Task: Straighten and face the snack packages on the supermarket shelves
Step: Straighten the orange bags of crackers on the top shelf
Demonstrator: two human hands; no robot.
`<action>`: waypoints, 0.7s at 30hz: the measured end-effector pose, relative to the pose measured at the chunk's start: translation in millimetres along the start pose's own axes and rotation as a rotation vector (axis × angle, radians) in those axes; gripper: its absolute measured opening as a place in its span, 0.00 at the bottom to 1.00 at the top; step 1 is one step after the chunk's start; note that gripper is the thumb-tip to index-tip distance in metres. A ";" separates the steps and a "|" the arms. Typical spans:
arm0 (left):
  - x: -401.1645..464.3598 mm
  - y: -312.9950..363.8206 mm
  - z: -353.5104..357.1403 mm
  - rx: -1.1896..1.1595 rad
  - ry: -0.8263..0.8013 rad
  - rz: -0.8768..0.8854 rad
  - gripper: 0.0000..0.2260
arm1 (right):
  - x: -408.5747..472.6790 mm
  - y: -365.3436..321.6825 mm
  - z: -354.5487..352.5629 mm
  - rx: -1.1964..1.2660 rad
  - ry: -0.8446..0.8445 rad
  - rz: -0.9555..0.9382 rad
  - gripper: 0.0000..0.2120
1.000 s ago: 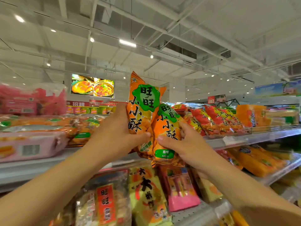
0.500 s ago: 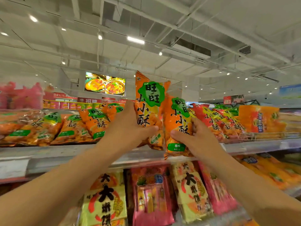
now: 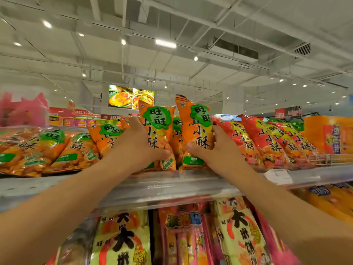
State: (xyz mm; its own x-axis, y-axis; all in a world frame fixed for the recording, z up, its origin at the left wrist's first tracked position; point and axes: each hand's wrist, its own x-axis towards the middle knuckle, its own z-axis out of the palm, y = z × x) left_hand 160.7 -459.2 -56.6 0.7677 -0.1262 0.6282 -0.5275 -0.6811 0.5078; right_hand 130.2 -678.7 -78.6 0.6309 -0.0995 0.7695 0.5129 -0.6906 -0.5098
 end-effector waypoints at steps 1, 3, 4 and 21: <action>-1.8 2.0 0.4 0.022 0.001 0.015 0.51 | -2.1 -0.7 0.2 -0.031 -0.016 -0.020 0.24; -6.6 5.7 2.4 0.091 -0.004 0.038 0.54 | -6.8 -0.3 0.2 -0.110 -0.041 -0.063 0.27; -9.2 7.7 3.5 0.148 -0.009 0.047 0.53 | -8.4 0.9 -0.3 -0.145 -0.057 -0.080 0.27; -69.6 9.4 32.7 0.652 0.259 0.303 0.22 | -23.0 5.1 14.5 -0.523 -0.114 -0.291 0.25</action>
State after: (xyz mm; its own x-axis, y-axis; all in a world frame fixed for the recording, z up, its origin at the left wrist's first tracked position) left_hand 114.2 -480.4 -114.9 0.4718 -0.2570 0.8434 -0.3182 -0.9417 -0.1089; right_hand 126.7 -669.6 -104.4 0.5813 0.2035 0.7879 0.3378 -0.9412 -0.0061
